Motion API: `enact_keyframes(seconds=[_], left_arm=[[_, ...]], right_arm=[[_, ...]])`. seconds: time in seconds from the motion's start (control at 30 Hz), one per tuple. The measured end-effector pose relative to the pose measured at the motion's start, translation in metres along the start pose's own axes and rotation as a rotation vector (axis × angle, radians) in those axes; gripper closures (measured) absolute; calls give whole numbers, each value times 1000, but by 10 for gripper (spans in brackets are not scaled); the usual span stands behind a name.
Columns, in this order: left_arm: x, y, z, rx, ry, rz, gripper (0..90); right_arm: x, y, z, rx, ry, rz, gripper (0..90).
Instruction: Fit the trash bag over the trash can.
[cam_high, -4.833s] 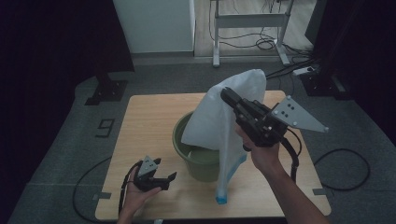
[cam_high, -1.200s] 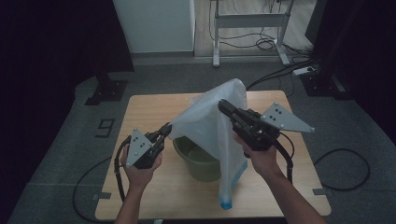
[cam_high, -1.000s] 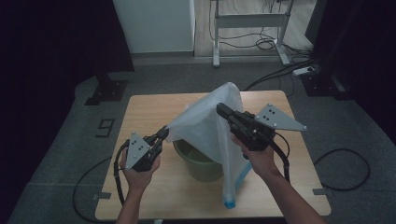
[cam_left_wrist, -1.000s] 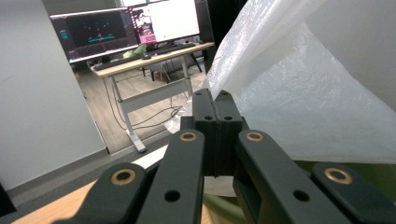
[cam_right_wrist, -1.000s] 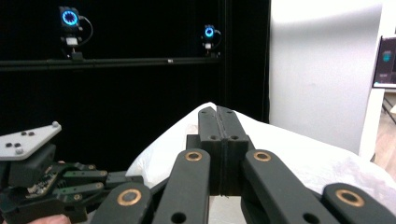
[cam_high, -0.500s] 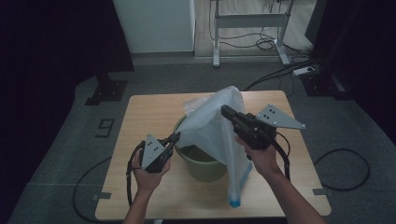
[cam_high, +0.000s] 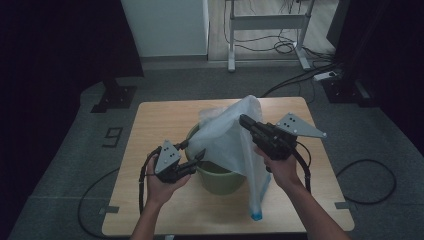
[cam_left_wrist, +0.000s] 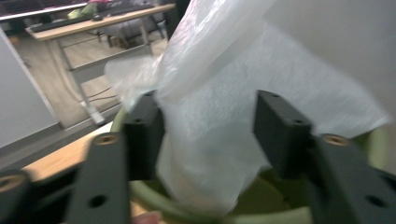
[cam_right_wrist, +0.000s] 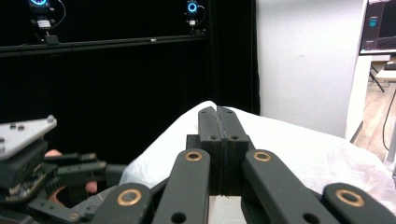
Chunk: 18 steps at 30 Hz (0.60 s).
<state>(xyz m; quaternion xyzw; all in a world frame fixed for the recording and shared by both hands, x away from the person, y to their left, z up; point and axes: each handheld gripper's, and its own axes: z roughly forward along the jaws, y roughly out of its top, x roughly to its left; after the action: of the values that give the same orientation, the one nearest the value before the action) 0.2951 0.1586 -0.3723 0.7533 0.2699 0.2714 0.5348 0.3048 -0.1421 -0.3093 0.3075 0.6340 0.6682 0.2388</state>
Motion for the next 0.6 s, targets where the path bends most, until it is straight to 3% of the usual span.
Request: enact_keyframes(seconds=[0.07,0.2,0.3,0.33,0.43,0.47,0.6], left_arm=[[4,6,0,-2,-10,-1,343],[11,13,4,7,-29,3,371],[13,16,11,24,-35,11,496],[13,16,13,33,-33,15,496],[9,15,19,48,-25,33,642],[8,15,21,61,-27,37,736],[6,12,24,77,-21,38,878]], right_arm=[[1,1,-1,-4,5,-5,892],[2,2,-3,-8,14,-7,893],[1,2,-4,-8,16,-9,892],[1,1,-4,-9,17,-11,892],[0,0,-3,-7,22,-7,892],[0,-1,-3,-1,23,-9,892],[0,-3,-1,7,29,-9,892]])
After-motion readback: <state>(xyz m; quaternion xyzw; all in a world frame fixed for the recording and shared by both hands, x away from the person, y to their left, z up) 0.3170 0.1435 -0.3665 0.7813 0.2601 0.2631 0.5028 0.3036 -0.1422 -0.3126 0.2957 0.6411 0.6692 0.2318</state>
